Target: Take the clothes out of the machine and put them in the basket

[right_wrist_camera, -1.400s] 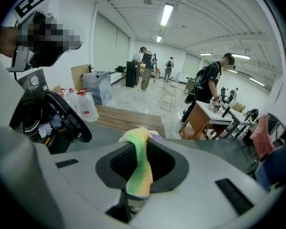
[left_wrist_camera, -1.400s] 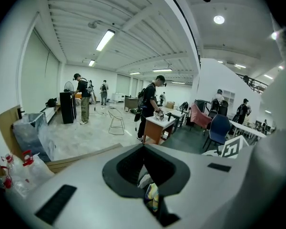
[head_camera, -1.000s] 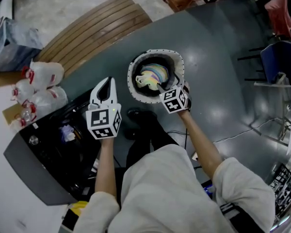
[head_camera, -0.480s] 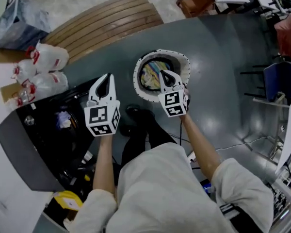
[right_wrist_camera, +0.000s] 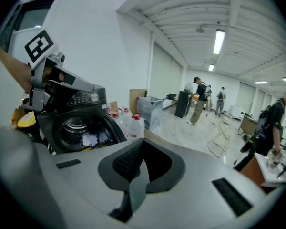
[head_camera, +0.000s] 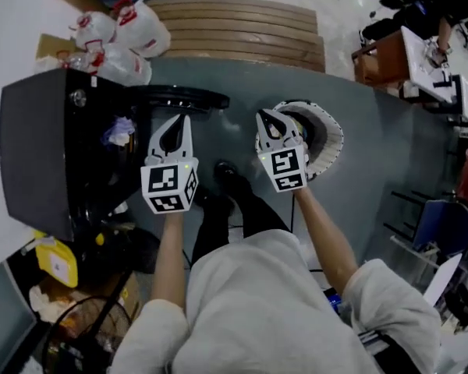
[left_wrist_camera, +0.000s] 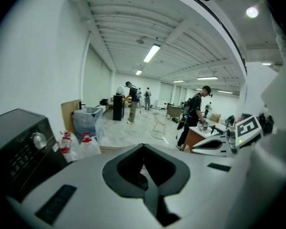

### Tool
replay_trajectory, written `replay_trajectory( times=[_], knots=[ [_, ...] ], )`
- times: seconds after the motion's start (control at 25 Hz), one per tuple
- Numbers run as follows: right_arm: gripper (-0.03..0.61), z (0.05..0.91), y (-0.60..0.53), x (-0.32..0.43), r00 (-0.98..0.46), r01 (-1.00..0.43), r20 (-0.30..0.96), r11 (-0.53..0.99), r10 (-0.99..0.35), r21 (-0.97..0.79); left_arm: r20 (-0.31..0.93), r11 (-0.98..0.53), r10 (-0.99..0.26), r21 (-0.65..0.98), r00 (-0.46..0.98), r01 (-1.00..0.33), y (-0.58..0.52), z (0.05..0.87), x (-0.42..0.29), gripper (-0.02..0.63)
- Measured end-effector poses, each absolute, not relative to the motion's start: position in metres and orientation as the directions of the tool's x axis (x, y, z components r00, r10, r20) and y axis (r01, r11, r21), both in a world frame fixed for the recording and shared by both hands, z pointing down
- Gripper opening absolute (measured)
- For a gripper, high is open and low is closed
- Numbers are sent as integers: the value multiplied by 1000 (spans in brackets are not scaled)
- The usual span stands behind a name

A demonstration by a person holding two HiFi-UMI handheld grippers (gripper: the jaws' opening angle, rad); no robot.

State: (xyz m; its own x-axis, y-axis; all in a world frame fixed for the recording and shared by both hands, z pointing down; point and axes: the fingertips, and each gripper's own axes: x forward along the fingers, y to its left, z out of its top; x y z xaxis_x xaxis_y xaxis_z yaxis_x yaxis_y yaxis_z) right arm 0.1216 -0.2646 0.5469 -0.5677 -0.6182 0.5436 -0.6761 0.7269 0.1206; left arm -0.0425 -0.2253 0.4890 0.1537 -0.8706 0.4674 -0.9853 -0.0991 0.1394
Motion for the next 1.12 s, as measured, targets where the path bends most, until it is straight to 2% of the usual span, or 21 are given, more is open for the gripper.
replay_trajectory(
  times=[0.28, 0.6, 0.84, 1.12],
  knots=[
    [23, 538, -203, -41, -760, -392, 520, 913, -391, 114, 468, 217, -875, 150, -124, -965, -118, 495, -172, 18],
    [23, 545, -103, -174, -835, -110, 529, 988, -153, 112, 472, 457, -813, 155, -340, -876, 10, 507, -263, 18],
    [23, 555, -32, -248, -850, 58, 526, 991, -13, 118, 486, 588, -748, 168, -453, -791, 101, 525, -302, 17],
    [23, 568, 11, -299, -853, 139, 518, 983, 57, 121, 501, 643, -707, 161, -499, -749, 155, 547, -322, 18]
  ],
)
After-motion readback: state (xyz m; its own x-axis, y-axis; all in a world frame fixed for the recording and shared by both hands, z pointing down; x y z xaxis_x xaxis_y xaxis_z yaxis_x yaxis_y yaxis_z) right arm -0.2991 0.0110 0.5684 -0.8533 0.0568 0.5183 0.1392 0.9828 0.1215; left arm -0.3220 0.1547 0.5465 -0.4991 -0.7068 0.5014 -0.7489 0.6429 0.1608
